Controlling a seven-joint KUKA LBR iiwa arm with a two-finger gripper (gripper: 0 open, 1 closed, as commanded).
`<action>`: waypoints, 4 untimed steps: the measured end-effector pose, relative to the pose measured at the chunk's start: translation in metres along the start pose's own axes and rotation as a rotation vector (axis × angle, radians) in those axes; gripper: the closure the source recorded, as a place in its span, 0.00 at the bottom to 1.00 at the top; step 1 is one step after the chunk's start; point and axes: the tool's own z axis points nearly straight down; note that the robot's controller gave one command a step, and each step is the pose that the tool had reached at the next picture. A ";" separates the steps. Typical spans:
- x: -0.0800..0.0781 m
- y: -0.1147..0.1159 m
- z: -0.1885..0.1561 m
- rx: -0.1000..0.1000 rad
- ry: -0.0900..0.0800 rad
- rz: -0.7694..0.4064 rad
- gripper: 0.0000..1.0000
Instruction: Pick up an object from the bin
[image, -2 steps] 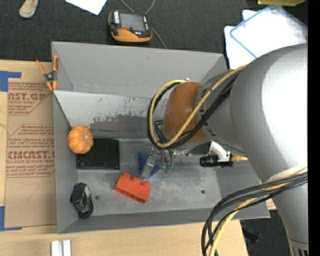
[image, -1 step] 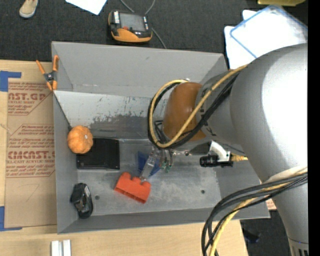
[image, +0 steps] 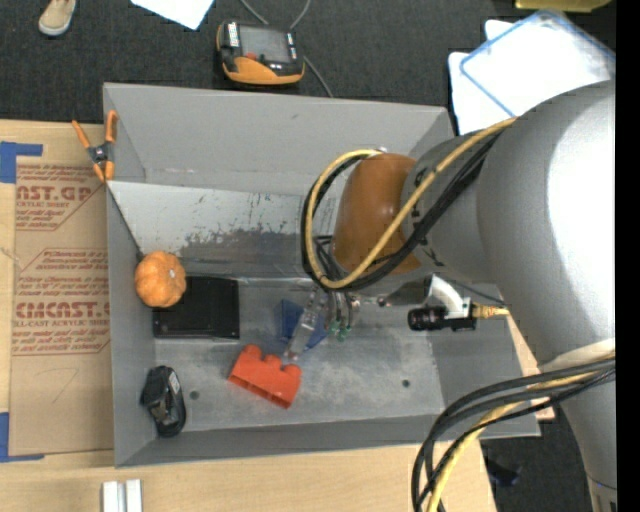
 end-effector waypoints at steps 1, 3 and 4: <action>-0.002 0.002 -0.035 -0.006 -0.008 0.000 1.00; -0.001 0.002 -0.060 -0.005 -0.006 -0.001 1.00; -0.001 0.002 -0.070 -0.006 -0.006 -0.002 1.00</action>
Offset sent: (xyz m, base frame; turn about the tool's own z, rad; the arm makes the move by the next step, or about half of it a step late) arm 0.0012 0.0003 0.0258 -0.0002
